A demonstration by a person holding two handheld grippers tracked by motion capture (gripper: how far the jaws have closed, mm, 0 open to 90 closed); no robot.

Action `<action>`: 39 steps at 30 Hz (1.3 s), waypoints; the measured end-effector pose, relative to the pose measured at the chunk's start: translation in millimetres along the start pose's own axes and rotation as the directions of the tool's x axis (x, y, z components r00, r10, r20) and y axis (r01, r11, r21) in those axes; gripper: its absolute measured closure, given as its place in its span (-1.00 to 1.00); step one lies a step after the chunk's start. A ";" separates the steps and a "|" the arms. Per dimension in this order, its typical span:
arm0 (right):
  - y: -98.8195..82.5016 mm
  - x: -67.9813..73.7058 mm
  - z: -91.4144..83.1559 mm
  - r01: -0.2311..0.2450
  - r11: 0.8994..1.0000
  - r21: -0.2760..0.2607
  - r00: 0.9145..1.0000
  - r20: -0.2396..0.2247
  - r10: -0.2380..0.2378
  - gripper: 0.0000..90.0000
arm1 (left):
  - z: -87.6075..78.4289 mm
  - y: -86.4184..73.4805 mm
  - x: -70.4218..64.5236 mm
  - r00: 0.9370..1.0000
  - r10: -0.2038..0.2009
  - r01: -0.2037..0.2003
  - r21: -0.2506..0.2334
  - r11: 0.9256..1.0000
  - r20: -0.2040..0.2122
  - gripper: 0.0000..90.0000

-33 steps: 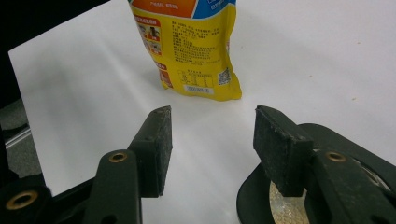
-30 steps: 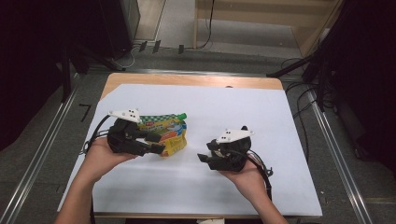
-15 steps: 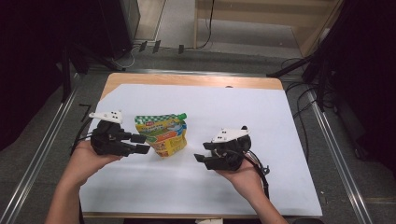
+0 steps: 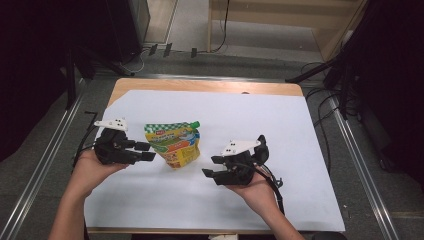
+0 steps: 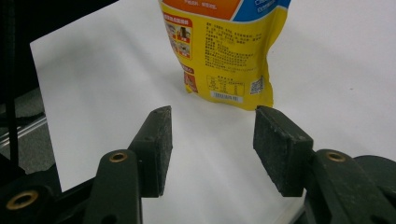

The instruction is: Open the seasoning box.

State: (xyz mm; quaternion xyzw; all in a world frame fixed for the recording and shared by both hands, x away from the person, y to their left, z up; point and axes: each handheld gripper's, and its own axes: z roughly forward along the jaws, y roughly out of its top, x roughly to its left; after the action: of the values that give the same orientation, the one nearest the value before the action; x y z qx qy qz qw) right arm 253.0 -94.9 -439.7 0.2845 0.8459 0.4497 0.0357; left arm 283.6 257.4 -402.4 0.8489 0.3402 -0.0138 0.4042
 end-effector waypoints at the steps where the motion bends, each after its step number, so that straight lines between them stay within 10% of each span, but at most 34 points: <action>1: -0.5 0.7 0.2 0.003 1.000 -0.001 1.000 0.003 -0.003 0.08 | 1.7 0.4 1.1 1.000 -0.008 0.008 -0.001 1.000 0.002 0.16; 15: -8.0 10.4 7.3 0.010 1.000 0.012 1.000 -0.002 -0.010 0.08 | 32.3 20.1 -0.8 1.000 0.011 -0.011 -0.009 1.000 0.015 0.30; 39: -19.1 20.4 22.2 0.013 0.999 0.041 1.000 -0.009 -0.013 0.06 | 39.3 30.4 -1.4 0.999 0.030 -0.031 -0.033 0.999 -0.012 0.78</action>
State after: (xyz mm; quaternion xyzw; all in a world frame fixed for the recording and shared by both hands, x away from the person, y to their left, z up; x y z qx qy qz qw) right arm 234.4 -76.4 -463.8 0.2778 0.8569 0.4332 0.0292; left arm 310.3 215.8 -407.8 0.8472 0.3297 0.0029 0.4165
